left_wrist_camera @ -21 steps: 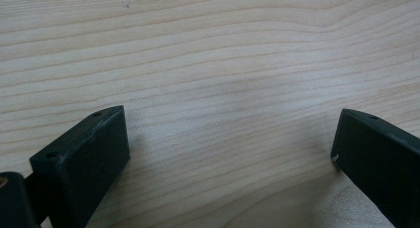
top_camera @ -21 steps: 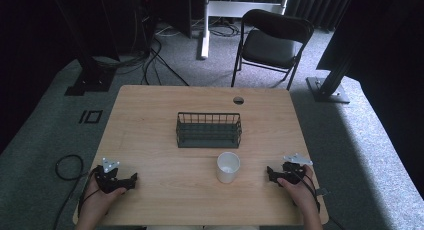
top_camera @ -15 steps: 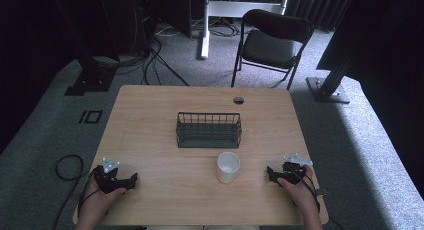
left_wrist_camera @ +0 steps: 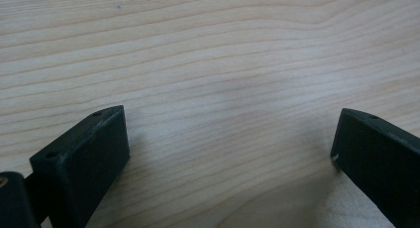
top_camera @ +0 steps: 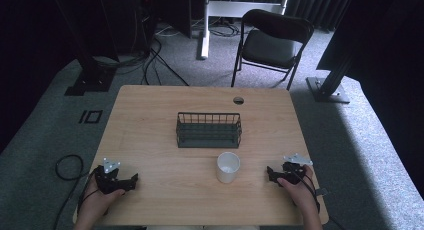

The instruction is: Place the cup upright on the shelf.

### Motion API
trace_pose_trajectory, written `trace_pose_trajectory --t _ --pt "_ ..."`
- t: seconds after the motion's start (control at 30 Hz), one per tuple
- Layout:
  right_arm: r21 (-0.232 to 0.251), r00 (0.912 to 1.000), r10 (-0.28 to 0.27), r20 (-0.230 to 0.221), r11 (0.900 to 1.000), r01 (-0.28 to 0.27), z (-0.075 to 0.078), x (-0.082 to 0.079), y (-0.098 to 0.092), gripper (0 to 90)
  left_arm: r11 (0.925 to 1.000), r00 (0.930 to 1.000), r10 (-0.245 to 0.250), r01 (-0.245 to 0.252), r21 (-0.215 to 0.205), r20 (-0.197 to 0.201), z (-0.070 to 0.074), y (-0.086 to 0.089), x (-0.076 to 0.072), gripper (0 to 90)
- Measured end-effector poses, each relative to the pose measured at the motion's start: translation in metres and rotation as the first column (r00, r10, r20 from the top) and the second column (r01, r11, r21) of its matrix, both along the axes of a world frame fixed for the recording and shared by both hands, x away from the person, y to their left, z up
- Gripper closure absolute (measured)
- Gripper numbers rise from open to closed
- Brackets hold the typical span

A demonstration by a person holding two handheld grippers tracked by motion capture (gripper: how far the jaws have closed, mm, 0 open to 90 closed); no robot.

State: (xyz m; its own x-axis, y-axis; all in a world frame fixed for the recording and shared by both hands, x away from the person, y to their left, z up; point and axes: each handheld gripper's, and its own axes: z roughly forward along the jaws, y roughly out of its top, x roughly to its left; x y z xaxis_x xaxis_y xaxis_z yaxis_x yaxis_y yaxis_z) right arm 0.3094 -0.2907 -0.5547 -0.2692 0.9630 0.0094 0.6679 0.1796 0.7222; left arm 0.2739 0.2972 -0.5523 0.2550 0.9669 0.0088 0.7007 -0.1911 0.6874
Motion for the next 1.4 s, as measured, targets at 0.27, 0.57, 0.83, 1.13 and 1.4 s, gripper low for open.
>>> trace_pose_trajectory --t 0.27,0.57,0.83,1.13,1.4 --pt "0.0 1.0 0.0 0.0 1.0 0.0 0.0 0.0 0.0 10.5 0.9983 0.9983 -0.059 0.059 0.004 0.002 0.0 -0.002 0.0 2.0" --pt "0.0 1.0 0.0 0.0 1.0 0.0 0.0 0.0 0.0 10.5 0.9936 0.9936 -0.112 0.113 -0.012 0.014 0.002 -0.008 -0.002 2.3" --pt "0.0 1.0 0.0 0.0 1.0 0.0 0.0 0.0 0.0 10.4 0.9808 0.98 -0.195 0.195 -0.002 0.042 0.008 -0.022 -0.001 2.3" --pt "0.0 1.0 0.0 -0.001 1.0 0.0 0.0 0.0 0.0 10.4 0.9621 0.9614 -0.273 0.272 0.019 0.038 0.008 -0.035 0.001 2.3" --pt "0.0 1.0 0.0 0.0 1.0 0.0 0.0 0.0 0.0 10.5 0.9476 0.9466 -0.32 0.319 0.017 0.044 0.009 -0.049 0.003 2.3"
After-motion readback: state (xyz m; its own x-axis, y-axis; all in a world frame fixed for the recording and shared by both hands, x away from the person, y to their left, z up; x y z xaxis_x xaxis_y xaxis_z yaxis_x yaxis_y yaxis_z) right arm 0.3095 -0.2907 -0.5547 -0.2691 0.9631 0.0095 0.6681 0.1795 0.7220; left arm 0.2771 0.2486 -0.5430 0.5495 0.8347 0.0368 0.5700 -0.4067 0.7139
